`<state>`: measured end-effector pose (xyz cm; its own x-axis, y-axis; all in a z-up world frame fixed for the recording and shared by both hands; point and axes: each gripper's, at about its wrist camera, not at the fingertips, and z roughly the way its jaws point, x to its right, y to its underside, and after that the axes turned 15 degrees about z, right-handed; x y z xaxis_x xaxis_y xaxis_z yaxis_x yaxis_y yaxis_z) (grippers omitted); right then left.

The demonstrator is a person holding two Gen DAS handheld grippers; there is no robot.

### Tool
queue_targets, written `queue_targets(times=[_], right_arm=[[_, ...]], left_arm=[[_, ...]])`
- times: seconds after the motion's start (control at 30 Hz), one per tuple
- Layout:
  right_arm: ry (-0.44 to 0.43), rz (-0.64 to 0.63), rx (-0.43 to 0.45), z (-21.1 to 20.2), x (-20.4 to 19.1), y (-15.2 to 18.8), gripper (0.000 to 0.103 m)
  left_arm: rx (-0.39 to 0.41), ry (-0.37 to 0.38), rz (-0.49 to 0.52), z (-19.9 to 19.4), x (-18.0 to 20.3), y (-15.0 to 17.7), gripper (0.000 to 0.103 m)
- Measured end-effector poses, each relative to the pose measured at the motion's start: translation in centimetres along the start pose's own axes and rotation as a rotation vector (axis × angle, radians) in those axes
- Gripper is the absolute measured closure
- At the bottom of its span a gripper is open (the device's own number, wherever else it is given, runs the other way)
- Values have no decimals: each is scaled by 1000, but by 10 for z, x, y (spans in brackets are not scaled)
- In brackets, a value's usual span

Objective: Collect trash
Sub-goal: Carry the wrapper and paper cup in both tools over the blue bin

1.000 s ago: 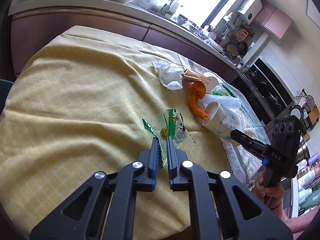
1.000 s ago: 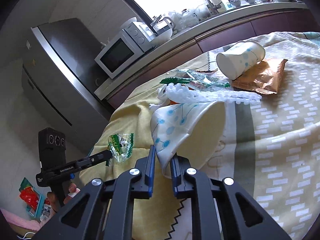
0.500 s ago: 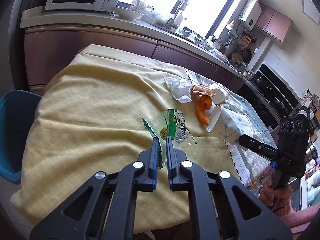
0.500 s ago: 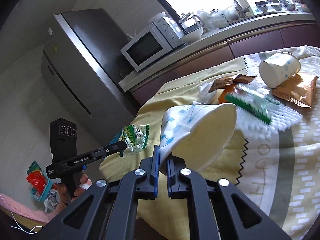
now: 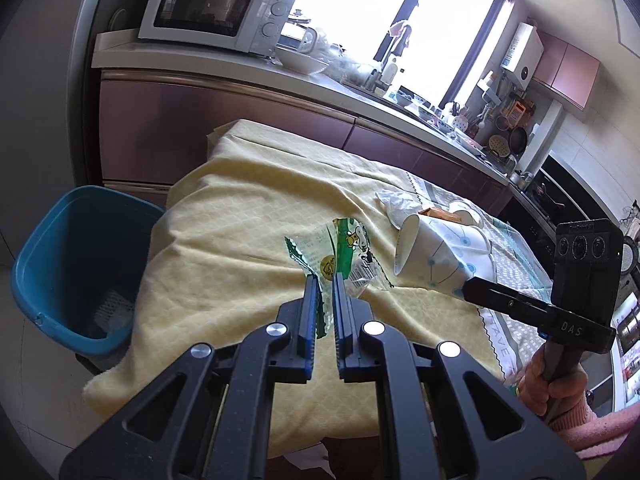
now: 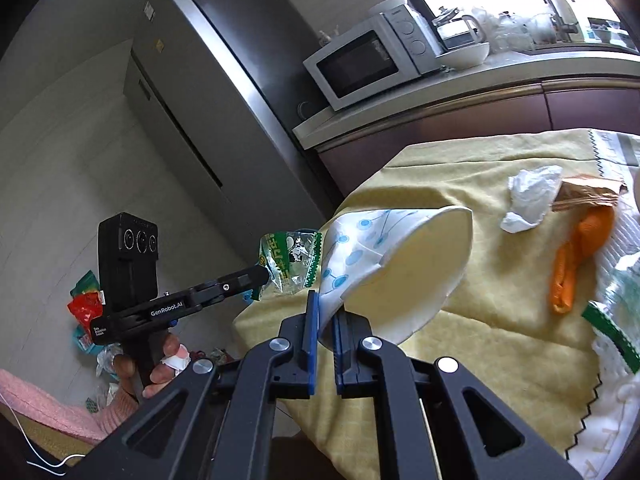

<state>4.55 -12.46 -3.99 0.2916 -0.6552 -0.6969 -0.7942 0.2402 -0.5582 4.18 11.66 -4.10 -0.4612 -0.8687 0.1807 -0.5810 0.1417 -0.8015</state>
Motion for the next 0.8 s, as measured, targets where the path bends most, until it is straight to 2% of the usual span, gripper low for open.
queue_targets(times=[0.43,0.8], right_arm=[[-86,-154,-159,77,-56,-21,97],[-116,-227,-242,122,-92,-28,97]], left_arm=[[65,-197,-140,-63,-74,16,95],[64,-299,-208,-84,-123,27,95]])
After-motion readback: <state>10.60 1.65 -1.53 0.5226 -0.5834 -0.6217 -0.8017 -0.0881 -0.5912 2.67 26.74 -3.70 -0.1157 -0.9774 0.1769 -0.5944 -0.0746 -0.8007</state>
